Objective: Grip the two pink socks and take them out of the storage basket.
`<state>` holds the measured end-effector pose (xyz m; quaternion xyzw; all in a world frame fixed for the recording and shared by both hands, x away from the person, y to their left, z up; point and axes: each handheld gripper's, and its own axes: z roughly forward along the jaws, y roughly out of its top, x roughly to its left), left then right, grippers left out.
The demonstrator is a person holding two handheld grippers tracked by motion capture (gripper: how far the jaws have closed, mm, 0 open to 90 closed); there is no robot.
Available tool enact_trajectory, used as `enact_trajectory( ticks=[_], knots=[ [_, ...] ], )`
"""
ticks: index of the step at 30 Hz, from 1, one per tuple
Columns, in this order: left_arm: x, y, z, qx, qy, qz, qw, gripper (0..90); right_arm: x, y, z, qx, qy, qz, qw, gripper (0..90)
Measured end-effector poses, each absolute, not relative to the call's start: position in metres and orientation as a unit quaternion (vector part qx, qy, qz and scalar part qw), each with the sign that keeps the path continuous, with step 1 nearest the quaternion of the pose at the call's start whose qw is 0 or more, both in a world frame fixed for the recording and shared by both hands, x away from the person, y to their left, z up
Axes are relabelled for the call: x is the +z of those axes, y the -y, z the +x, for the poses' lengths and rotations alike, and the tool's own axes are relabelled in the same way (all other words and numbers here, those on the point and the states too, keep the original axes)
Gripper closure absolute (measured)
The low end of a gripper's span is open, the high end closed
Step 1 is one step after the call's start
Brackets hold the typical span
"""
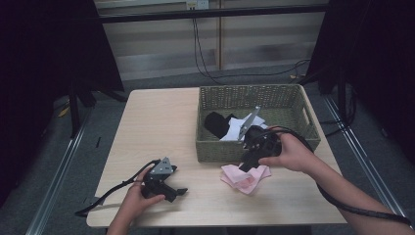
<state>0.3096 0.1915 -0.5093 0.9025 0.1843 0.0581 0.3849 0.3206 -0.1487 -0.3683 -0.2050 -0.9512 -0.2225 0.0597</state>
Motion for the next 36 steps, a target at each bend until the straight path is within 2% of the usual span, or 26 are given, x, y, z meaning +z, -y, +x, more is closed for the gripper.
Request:
enact_trajectory(
  ticks=[25,36],
  knots=[
    [-0.509,-0.191,0.309,0.058,-0.185,0.902,0.385,6.9,-0.394,0.192,0.306,-0.210,0.946,-0.247,0.019,45.5],
    [-0.509,-0.191,0.309,0.058,-0.185,0.903,0.385,6.9,-0.412,0.210,0.301,-0.233,0.936,-0.263,0.020,38.6]
  ],
)
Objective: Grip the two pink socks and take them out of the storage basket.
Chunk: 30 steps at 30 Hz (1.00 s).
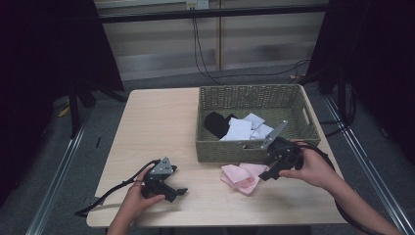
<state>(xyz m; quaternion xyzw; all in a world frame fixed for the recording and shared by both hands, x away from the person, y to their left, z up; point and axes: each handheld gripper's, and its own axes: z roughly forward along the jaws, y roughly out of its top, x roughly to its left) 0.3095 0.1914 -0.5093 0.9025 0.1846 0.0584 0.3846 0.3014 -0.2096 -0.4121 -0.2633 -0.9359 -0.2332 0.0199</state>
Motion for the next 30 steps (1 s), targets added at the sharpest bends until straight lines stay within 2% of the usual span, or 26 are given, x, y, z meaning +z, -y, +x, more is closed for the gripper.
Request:
enact_trajectory(
  ticks=[12,18,30],
  knots=[
    [-0.509,-0.191,0.310,0.059,-0.184,0.902,0.386,6.9,-0.436,0.230,0.297,-0.260,0.919,-0.295,0.011,29.5],
    [-0.509,-0.191,0.309,0.058,-0.185,0.902,0.385,6.9,-0.448,0.235,0.295,-0.265,0.916,-0.301,0.006,28.4],
    [-0.509,-0.191,0.309,0.058,-0.185,0.903,0.385,6.9,-0.488,0.236,0.279,-0.284,0.912,-0.292,-0.056,25.0]
  ],
)
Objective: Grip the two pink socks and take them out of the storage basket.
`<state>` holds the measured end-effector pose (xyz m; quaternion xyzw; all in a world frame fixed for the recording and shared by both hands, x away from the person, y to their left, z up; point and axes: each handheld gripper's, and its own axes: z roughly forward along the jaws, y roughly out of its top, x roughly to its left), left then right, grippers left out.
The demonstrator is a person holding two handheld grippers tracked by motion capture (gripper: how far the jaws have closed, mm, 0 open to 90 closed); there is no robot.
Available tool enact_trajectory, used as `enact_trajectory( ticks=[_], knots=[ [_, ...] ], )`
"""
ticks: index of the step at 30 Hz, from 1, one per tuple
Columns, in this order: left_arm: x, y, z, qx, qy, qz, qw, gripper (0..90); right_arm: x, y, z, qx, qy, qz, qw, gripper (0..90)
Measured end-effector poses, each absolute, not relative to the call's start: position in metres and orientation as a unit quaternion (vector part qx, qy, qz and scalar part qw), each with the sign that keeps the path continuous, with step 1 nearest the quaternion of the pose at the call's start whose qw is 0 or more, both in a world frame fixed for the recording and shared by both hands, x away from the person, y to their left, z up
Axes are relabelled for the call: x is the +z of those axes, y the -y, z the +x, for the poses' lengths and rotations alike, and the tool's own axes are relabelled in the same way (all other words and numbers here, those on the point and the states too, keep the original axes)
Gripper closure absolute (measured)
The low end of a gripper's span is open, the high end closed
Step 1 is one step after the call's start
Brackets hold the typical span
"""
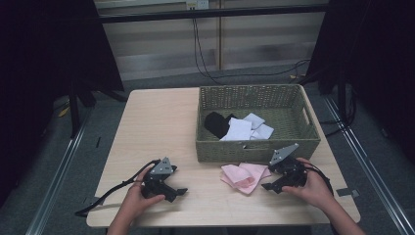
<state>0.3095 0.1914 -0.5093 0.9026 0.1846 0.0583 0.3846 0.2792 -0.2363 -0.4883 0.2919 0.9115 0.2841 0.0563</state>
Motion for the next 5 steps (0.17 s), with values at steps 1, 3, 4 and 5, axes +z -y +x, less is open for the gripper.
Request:
enact_trajectory(
  ticks=[1,3,4,5],
  knots=[
    [-0.5094,-0.1914,0.3095,0.058,-0.185,0.902,0.385,6.9,-0.4903,0.2358,0.2781,0.284,-0.913,0.285,0.063,23.7],
    [-0.5094,-0.1913,0.3096,0.059,-0.184,0.902,0.386,6.9,-0.4919,0.2359,0.2748,0.289,-0.911,0.286,0.072,22.7],
    [-0.5094,-0.1913,0.3096,0.059,-0.184,0.902,0.386,6.9,-0.4919,0.2359,0.2748,0.289,-0.911,0.286,0.072,22.7],
    [-0.5093,-0.1914,0.3095,0.058,-0.185,0.902,0.385,6.9,-0.4932,0.2369,0.2747,0.298,-0.909,0.284,0.072,22.5]
  ],
)
